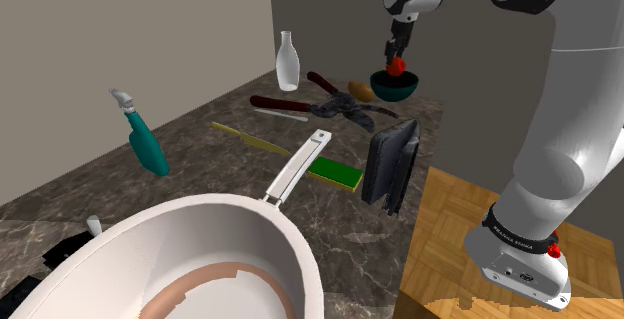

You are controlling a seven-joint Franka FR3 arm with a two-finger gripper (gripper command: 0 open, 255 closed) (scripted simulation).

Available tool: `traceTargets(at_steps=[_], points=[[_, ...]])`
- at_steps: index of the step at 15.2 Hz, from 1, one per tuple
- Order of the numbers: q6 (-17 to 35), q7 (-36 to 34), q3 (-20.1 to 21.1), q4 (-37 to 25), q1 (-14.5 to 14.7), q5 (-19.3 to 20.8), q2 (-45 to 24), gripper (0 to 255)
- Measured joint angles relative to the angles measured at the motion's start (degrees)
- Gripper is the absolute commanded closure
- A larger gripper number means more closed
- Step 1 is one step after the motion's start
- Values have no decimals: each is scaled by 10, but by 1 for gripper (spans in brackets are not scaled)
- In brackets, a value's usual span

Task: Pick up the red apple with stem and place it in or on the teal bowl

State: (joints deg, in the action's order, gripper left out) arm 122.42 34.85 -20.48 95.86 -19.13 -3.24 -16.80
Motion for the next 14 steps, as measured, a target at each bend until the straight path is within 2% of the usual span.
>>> traceTargets(at_steps=[3,9,10,14], points=[[19,1,1,12,0,-2,-3,255],[24,2,1,13,-1,-3,-3,255],[24,2,1,13,-1,-3,-3,0],[22,2,1,15,-1,-3,-7,0]])
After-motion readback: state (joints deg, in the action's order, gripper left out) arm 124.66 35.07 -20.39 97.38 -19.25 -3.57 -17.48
